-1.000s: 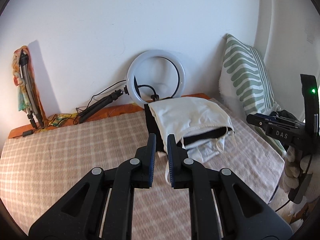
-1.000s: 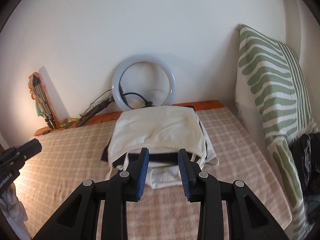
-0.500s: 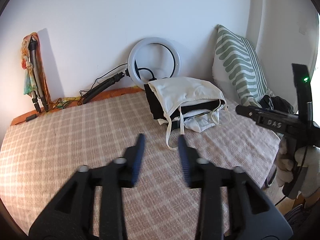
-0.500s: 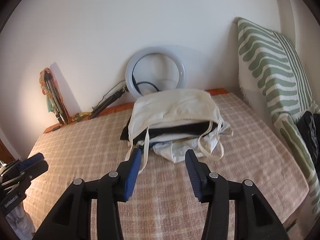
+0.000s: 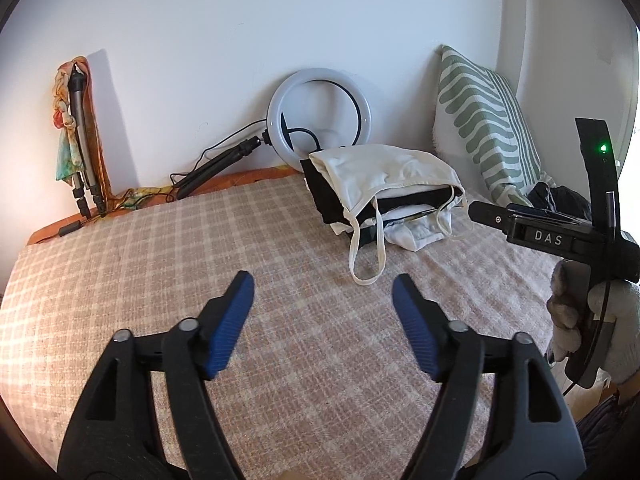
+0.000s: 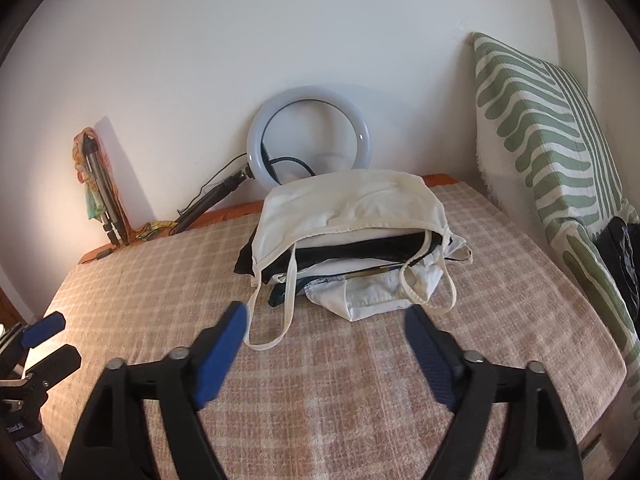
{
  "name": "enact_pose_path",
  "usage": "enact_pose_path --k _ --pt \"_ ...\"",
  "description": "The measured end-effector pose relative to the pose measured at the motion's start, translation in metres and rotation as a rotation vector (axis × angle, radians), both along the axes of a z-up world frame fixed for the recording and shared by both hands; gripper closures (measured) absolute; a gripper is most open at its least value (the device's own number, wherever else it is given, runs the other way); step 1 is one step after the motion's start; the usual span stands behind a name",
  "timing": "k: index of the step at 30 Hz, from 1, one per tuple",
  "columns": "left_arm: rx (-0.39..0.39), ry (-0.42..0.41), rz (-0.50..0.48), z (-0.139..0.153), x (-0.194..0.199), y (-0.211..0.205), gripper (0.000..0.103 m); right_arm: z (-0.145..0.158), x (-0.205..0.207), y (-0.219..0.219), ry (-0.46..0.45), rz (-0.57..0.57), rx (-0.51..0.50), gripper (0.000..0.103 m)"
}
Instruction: Fold small clothes
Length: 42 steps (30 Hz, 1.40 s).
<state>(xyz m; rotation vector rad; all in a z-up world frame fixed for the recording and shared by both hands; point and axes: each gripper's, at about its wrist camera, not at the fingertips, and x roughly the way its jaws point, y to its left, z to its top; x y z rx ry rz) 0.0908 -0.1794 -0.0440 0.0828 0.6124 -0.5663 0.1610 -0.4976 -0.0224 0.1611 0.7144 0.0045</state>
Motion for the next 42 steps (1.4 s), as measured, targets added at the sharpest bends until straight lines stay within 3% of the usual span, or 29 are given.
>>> enact_pose_path --k 4,13,23,42 --pt "0.0 -0.02 0.004 0.001 -0.003 0.001 0.017 0.001 0.001 0.003 -0.03 -0.005 -0.011 0.001" --pt "0.007 -0.04 0.057 0.004 -0.004 0.003 0.0 0.002 0.0 0.003 -0.055 -0.034 -0.016 0.0" --pt "0.02 -0.035 0.112 0.002 -0.002 0.008 0.0 0.001 -0.005 0.007 -0.069 -0.036 -0.029 0.0" --pt "0.068 -0.068 0.108 0.001 -0.007 0.002 0.0 -0.003 -0.004 0.013 -0.065 -0.014 -0.049 0.0"
